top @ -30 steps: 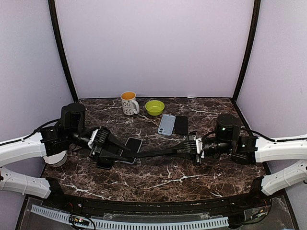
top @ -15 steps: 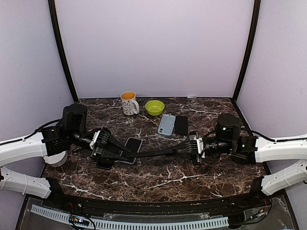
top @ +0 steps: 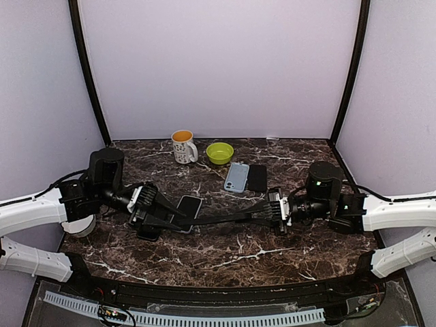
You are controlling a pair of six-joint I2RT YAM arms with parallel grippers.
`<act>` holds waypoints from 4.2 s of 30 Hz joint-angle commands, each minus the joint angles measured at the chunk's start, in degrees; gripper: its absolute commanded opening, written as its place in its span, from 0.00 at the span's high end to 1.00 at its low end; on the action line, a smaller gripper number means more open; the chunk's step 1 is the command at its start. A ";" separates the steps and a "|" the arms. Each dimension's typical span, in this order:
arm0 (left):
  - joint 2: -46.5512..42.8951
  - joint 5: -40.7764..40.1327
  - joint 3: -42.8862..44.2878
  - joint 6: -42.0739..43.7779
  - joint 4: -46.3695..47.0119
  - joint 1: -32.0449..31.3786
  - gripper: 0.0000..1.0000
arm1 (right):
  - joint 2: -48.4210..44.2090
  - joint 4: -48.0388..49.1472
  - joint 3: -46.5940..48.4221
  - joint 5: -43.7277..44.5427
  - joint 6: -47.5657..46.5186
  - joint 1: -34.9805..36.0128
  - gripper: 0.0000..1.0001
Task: Take the phone out of the phone case
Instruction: Remove the top left corner of the phone case, then remove the bottom left corner of the phone case.
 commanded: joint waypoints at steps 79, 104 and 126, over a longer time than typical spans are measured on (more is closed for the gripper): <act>4.46 2.89 4.09 10.62 -20.84 -6.18 0.60 | 0.92 -7.85 4.75 15.69 -22.45 13.79 1.00; -15.73 -12.05 -6.36 1.12 11.51 -2.57 0.30 | -11.22 22.24 -10.45 22.17 9.74 10.15 1.00; -11.86 6.61 -5.92 -4.95 13.34 1.79 0.36 | -1.25 27.98 -1.46 0.13 20.73 4.85 1.00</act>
